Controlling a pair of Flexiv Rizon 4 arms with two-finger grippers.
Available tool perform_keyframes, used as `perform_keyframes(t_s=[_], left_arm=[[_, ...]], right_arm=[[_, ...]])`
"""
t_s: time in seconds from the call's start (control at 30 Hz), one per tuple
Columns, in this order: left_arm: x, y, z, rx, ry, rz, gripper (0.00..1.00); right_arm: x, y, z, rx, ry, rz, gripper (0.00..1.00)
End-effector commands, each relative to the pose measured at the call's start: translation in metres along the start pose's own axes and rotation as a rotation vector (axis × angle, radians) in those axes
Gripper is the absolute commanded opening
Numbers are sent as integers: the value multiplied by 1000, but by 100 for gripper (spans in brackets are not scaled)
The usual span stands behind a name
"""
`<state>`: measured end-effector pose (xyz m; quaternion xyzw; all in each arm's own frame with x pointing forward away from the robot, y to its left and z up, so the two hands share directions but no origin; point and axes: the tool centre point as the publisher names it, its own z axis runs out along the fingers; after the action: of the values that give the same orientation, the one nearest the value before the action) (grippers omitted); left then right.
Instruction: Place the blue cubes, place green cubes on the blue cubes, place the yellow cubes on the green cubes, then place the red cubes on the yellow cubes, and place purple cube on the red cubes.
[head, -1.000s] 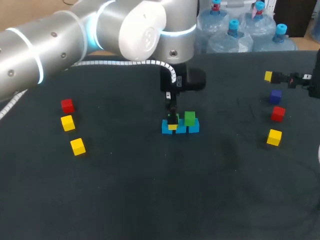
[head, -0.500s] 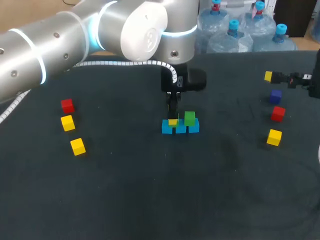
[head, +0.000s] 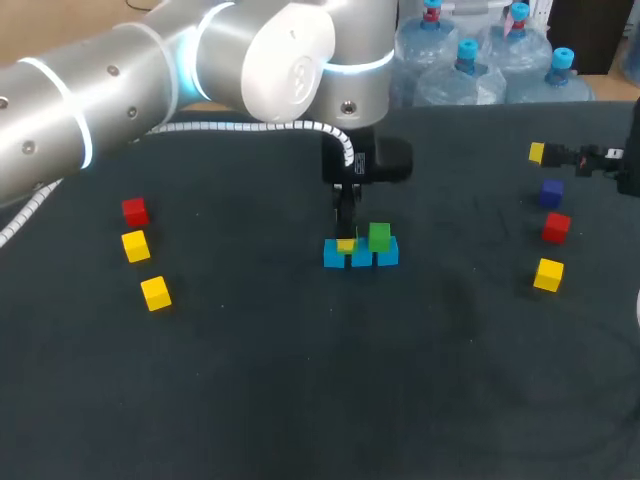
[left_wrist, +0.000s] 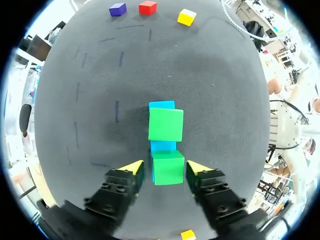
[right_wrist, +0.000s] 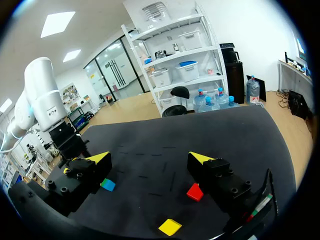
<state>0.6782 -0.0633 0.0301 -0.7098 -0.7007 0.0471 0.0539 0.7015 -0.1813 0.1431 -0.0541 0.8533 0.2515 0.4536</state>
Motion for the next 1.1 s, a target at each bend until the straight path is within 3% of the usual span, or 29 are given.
perform_keyframes(t_s=[0.03, 0.63, 0.87, 1.1], left_arm=[[0, 2, -1, 8, -5, 0, 100], [5, -1, -18, -15, -60, -31, 100], [19, -3, -46, -60, -133, -80, 100], [46, -6, -70, -126, -165, -153, 100]], right_arm=[[0, 0, -1, -2, 1, 1, 100], [0, 0, -1, -2, 1, 1, 100], [0, 0, -1, -2, 1, 1, 100], [0, 0, -1, -2, 1, 1, 100]])
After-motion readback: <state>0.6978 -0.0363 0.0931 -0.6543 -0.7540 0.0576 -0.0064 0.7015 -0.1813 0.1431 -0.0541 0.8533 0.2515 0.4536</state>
